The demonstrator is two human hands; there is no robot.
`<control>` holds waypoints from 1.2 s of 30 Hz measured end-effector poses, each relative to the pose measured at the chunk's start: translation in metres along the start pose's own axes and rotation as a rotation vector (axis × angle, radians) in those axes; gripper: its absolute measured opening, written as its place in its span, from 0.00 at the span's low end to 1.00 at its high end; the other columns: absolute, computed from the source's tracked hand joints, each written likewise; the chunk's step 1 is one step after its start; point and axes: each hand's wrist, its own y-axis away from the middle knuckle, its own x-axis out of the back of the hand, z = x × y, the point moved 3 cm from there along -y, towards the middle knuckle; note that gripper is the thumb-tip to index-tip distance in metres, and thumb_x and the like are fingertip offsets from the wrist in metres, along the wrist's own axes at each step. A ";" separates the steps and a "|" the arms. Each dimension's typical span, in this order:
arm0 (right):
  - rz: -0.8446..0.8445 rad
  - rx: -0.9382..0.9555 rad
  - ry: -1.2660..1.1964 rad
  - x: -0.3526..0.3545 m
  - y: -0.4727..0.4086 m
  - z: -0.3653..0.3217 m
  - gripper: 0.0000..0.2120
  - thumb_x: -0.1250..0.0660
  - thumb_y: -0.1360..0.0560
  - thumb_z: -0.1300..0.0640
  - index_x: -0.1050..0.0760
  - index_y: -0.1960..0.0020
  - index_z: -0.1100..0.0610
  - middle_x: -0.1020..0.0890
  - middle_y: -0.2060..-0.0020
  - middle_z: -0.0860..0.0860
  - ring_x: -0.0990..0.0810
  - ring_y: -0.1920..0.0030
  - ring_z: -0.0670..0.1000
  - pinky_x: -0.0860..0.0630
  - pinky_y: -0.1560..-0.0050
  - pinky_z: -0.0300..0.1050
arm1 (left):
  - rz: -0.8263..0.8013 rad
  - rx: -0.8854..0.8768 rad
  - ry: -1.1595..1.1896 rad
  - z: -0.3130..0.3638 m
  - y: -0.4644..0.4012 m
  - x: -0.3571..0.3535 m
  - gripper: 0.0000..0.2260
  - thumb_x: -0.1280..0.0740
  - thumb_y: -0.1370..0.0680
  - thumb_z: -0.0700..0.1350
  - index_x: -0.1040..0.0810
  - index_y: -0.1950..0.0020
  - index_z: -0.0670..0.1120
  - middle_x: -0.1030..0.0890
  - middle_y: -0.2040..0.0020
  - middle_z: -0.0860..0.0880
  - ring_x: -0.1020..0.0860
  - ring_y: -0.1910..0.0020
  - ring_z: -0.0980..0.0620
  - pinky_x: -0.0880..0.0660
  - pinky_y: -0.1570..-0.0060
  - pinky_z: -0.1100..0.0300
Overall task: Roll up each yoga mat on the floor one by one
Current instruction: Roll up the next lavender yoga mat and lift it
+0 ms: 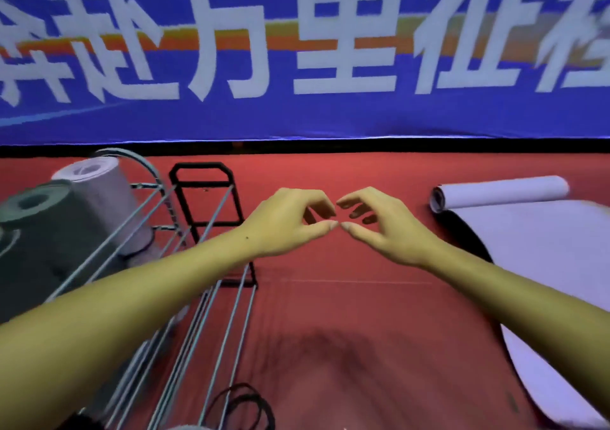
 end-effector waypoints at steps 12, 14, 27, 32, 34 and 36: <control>0.275 -0.716 -0.027 0.110 0.300 0.274 0.13 0.26 0.20 0.54 0.21 0.37 0.49 0.15 0.47 0.44 0.16 0.52 0.45 0.20 0.49 0.39 | -0.354 0.005 0.240 0.090 -0.121 -0.311 0.07 0.26 0.23 0.57 0.16 0.52 0.55 0.14 0.56 0.59 0.17 0.57 0.60 0.19 0.49 0.53; 0.273 -0.834 -0.031 0.108 0.358 0.315 0.13 0.27 0.21 0.54 0.22 0.37 0.48 0.15 0.48 0.44 0.16 0.51 0.44 0.20 0.49 0.39 | -0.395 0.036 0.270 0.099 -0.126 -0.366 0.05 0.25 0.23 0.54 0.15 0.53 0.54 0.14 0.56 0.58 0.18 0.58 0.60 0.20 0.50 0.56; -0.168 -0.779 0.371 0.012 0.544 0.455 0.21 0.29 0.30 0.29 0.19 0.46 0.42 0.17 0.52 0.40 0.18 0.49 0.49 0.27 0.39 0.51 | -0.556 0.376 0.479 0.116 -0.124 -0.691 0.07 0.24 0.23 0.52 0.18 0.54 0.51 0.18 0.66 0.57 0.21 0.64 0.59 0.22 0.48 0.60; 0.139 -0.786 0.373 0.006 0.540 0.445 0.13 0.34 0.23 0.32 0.22 0.53 0.41 0.20 0.60 0.40 0.20 0.59 0.41 0.38 0.24 0.53 | -0.518 0.541 0.690 0.105 -0.123 -0.747 0.28 0.22 0.26 0.59 0.29 0.35 0.48 0.17 0.45 0.46 0.18 0.48 0.47 0.20 0.47 0.51; 0.217 -0.794 0.310 0.000 0.528 0.429 0.12 0.31 0.24 0.34 0.20 0.53 0.41 0.18 0.59 0.38 0.20 0.60 0.40 0.34 0.28 0.54 | -0.483 0.608 0.841 0.107 -0.132 -0.748 0.34 0.21 0.26 0.56 0.37 0.30 0.49 0.19 0.42 0.46 0.18 0.47 0.49 0.21 0.54 0.55; 0.309 -0.817 0.255 -0.006 0.516 0.414 0.11 0.27 0.26 0.36 0.18 0.54 0.43 0.17 0.60 0.35 0.20 0.60 0.38 0.26 0.37 0.54 | -0.446 0.667 0.948 0.103 -0.147 -0.744 0.37 0.19 0.27 0.53 0.42 0.30 0.53 0.20 0.42 0.52 0.18 0.46 0.52 0.21 0.58 0.57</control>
